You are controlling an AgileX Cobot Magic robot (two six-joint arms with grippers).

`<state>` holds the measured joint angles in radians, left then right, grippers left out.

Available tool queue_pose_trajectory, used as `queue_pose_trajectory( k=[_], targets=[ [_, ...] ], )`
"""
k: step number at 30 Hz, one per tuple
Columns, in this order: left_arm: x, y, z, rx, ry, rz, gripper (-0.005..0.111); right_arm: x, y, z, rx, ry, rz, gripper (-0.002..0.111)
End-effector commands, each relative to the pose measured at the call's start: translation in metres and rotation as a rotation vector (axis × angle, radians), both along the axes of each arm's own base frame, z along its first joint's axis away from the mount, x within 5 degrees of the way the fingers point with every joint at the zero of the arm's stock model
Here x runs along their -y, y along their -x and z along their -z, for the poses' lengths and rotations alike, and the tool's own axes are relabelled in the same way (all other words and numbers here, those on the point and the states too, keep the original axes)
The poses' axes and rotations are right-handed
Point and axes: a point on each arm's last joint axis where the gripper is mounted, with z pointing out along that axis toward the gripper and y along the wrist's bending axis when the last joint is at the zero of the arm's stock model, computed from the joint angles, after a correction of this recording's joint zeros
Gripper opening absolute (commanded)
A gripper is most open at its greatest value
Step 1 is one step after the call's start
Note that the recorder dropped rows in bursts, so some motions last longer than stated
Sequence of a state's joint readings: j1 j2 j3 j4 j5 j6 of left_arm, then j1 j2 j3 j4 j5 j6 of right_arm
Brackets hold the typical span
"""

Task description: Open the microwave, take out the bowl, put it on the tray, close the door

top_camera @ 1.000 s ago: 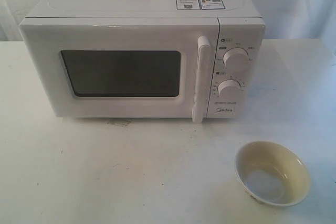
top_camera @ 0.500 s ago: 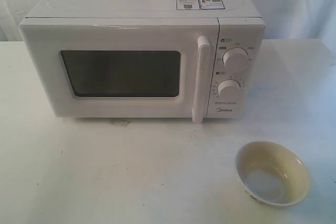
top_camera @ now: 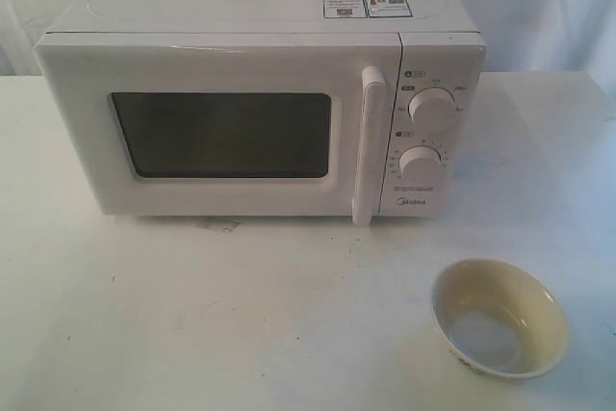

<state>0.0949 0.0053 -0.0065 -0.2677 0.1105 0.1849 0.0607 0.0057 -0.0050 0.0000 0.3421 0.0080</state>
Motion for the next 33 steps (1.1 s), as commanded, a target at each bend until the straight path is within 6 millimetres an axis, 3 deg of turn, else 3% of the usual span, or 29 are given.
queue_pose_trajectory(
  k=[1, 7, 12, 33],
  targets=[
    [0.0039, 0.0035, 0.0128, -0.126, 0.013, 0.038, 0.000, 0.0003, 0.0002, 0.0011, 0.004, 0.008, 0.004, 0.000],
    [0.0044, 0.0038, 0.0135, -0.135, 0.027, 0.041, 0.000, 0.0003, 0.0002, 0.0011, 0.004, 0.008, 0.004, 0.000],
    [0.0036, 0.0042, 0.0146, -0.151, 0.162, -0.009, 0.000, 0.0003, 0.0002, 0.0011, 0.004, 0.008, 0.004, 0.000],
    [0.0029, 0.0045, 0.0149, -0.153, 0.075, 0.029, 0.000, 0.0003, 0.0002, 0.0011, 0.004, 0.008, 0.004, 0.000]
  ],
)
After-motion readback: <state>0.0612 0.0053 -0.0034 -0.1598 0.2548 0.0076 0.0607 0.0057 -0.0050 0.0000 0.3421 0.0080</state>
